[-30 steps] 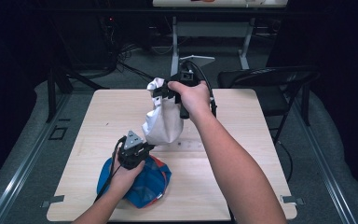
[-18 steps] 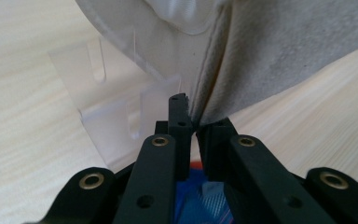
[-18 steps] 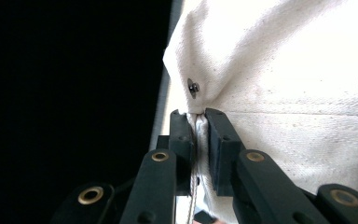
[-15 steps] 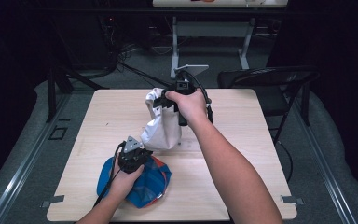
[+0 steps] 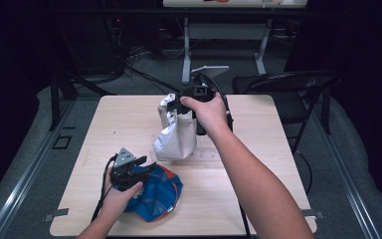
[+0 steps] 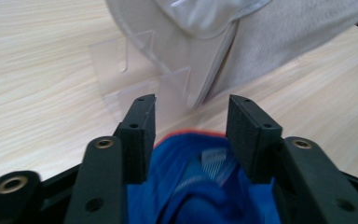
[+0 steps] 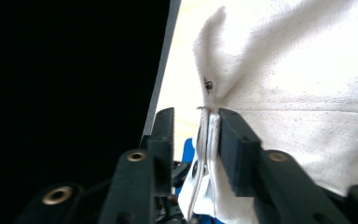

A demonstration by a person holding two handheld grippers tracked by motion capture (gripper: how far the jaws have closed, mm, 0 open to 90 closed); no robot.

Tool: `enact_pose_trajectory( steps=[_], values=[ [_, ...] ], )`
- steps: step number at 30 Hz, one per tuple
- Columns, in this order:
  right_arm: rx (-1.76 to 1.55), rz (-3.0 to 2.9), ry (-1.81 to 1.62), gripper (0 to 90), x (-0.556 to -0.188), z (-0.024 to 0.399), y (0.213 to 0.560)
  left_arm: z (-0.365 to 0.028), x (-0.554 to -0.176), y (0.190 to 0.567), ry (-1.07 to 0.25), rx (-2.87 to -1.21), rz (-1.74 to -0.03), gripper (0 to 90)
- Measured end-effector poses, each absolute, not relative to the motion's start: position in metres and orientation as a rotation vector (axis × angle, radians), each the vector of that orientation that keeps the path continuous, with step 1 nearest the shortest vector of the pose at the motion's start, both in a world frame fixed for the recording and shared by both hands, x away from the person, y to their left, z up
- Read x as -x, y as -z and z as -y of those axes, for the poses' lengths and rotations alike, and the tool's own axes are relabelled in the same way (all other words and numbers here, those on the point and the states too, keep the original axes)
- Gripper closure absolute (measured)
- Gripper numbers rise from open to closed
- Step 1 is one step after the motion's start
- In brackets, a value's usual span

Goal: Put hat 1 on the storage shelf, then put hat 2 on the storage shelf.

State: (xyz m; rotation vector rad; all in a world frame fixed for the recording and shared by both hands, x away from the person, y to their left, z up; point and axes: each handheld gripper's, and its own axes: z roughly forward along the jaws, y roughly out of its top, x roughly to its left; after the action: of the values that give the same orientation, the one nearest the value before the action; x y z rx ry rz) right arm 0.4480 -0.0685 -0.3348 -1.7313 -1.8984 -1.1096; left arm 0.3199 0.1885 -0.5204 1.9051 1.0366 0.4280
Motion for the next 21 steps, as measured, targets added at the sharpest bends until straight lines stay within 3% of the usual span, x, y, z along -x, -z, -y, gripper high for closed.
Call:
enact_pose_trajectory(
  steps=[10, 21],
  values=[
    [1.694, 2.039, 1.253, 59.2, -0.422, 0.093, 0.324, -0.236, -0.301, 0.521, -0.47, -1.925, -1.109, 47.3],
    [1.647, 2.235, 1.375, 57.0, -0.372, 0.124, 0.347, -0.271, -0.296, 0.532, -0.513, -1.904, -1.187, 47.8]
  ],
)
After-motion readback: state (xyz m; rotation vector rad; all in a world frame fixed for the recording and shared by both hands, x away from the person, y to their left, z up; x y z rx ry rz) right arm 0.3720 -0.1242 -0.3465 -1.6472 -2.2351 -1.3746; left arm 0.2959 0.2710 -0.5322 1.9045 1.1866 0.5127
